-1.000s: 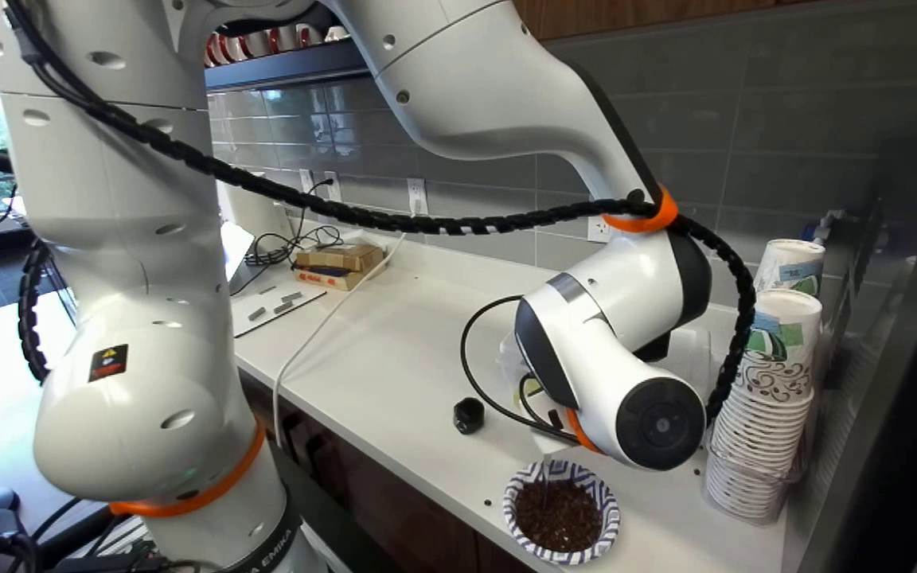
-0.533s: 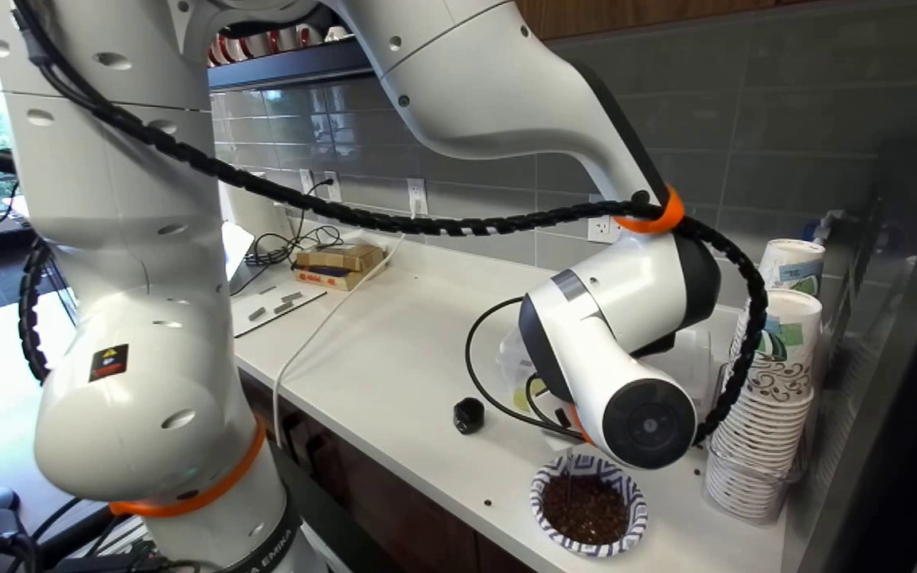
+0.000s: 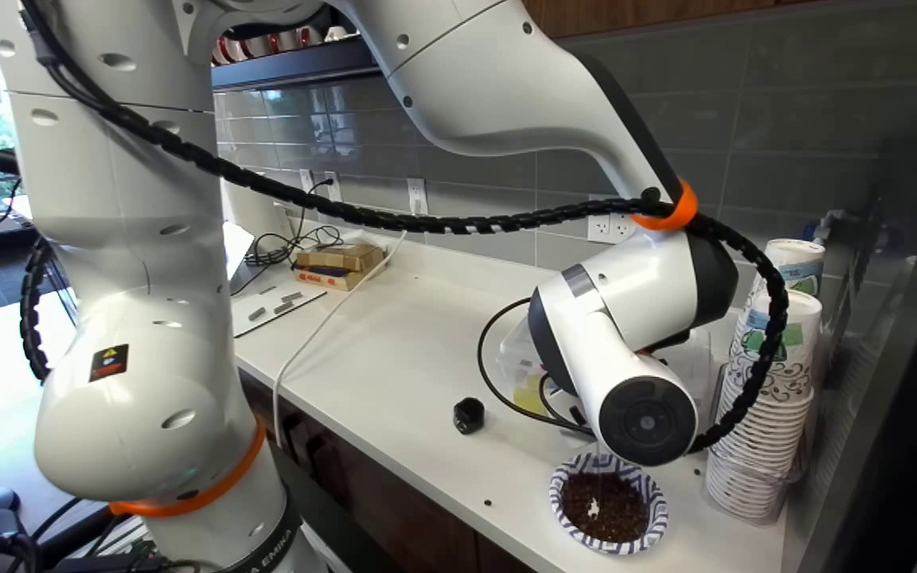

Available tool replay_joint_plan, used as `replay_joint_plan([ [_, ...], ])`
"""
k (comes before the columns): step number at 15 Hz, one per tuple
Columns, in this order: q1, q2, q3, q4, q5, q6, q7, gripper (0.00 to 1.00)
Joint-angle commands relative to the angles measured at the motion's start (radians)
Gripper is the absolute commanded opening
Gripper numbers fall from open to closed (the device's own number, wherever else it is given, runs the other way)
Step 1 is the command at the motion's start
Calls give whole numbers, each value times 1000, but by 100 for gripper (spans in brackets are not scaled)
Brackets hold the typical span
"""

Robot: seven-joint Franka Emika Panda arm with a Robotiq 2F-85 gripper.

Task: Use the cake slicer to stir in the bowl

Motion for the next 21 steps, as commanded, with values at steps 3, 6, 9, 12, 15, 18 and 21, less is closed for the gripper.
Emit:
replay_joint_plan([
  [3, 14, 9, 4, 28, 109, 43, -95, 1],
  [6, 18, 6, 5, 25, 152, 83, -179, 1],
  [9, 24, 7, 8, 23, 151, 120, -220, 1],
  [12, 39, 13, 16, 25, 93, 170, -160, 1],
  [15, 49, 23, 29, 26, 31, 184, -76, 1],
  [18, 55, 33, 36, 25, -29, 168, 11, 1],
  [21, 57, 37, 36, 30, -89, 154, 104, 1],
])
